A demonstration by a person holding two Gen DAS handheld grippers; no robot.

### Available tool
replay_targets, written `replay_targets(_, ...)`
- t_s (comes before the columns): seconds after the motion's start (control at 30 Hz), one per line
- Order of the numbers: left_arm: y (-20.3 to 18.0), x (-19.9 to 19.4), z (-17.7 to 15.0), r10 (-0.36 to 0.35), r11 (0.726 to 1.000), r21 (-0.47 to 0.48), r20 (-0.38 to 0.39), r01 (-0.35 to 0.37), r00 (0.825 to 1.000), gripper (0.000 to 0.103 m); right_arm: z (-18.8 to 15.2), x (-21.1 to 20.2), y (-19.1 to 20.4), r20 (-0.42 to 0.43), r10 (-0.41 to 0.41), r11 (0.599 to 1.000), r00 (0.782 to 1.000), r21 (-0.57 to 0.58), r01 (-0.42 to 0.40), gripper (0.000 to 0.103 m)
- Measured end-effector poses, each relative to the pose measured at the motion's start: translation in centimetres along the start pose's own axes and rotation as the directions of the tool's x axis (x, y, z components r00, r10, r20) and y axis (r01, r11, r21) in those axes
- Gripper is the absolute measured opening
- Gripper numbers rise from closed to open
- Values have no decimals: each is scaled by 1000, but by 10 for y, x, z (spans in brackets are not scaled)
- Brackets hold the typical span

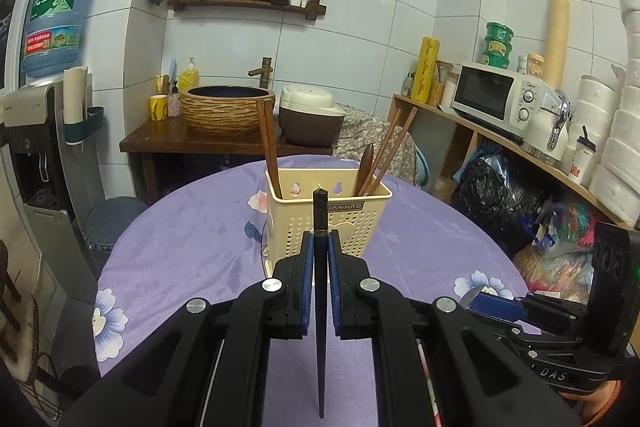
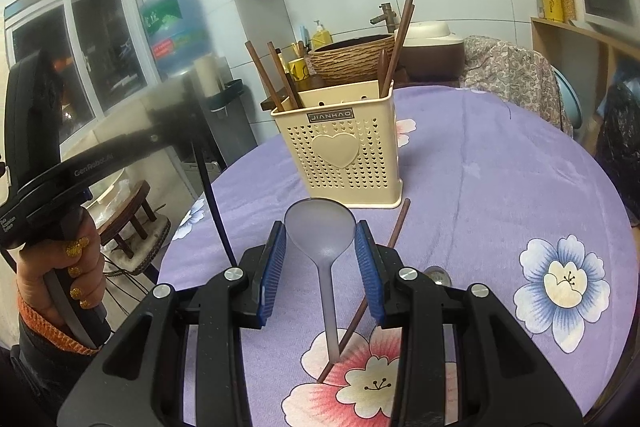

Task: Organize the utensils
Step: 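Carry the black chopstick and clear spoon upright above the cream basket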

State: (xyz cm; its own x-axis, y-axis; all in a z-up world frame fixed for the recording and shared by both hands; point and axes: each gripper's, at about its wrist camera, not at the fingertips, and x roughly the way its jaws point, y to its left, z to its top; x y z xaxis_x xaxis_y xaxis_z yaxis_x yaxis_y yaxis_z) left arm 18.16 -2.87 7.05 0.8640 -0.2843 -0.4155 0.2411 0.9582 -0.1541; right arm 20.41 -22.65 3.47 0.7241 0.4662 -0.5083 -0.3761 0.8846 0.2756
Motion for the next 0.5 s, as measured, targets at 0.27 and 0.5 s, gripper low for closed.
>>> replay_targets(0.27, 0, 0, 7, -20, 1000, 4, 7, 20, 1000, 9, 10, 4, 5, -3, 17, 1000, 1000, -24, -17, 37)
replay_targets(0.5, -5, -10, 47, -36, 999, 41, 68, 34, 997, 9, 53, 5, 12, 57, 18, 998, 998, -68, -14, 37)
